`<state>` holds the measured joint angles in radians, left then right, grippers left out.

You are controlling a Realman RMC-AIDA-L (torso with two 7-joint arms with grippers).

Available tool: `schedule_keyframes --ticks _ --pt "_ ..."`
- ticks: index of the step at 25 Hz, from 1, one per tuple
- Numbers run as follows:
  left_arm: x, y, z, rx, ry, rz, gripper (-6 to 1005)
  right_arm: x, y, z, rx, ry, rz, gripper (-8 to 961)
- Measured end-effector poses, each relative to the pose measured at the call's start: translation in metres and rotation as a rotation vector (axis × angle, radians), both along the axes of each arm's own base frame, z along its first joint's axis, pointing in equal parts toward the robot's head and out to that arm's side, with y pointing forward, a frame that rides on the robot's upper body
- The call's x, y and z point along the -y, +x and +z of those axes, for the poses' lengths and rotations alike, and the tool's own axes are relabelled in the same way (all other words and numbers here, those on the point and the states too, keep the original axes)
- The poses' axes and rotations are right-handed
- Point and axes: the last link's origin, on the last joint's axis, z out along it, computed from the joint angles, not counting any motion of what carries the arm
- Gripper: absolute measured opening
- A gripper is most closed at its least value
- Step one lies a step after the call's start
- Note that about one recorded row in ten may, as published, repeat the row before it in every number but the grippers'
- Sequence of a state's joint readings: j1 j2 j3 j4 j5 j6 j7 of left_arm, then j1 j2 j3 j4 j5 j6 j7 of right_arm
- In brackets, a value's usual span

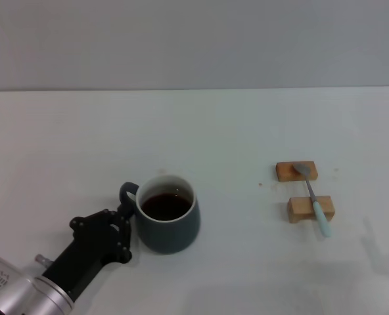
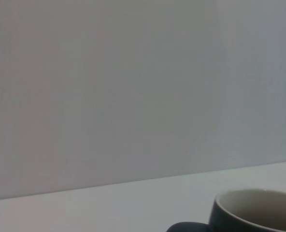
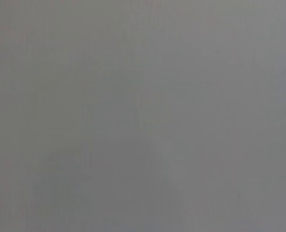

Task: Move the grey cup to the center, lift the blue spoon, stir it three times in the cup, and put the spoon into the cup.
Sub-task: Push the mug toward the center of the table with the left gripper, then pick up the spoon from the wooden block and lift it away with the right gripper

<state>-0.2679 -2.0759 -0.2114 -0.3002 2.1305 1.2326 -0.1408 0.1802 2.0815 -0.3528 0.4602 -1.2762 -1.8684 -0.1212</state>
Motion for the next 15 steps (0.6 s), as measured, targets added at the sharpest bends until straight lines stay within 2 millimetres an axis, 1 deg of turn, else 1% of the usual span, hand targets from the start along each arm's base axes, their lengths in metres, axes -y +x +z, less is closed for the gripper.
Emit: schedule_keyframes --ticks 6,9,14,15 --pt "0.004 0.005 -0.007 -0.011 -0.045 -0.041 2 0.0 0.0 -0.001 0.0 -0.008 0.003 734" --pt "0.006 0.004 -0.007 -0.008 -0.039 -0.029 2 0.0 0.0 -0.001 0.001 -0.01 0.002 734" --pt "0.02 -0.019 0.008 0.002 0.045 0.082 2 0.002 0.002 -0.002 0.006 -0.019 -0.013 733" --pt "0.025 -0.031 0.019 0.01 0.1 0.14 2 0.002 0.004 -0.005 0.009 -0.032 -0.028 733"
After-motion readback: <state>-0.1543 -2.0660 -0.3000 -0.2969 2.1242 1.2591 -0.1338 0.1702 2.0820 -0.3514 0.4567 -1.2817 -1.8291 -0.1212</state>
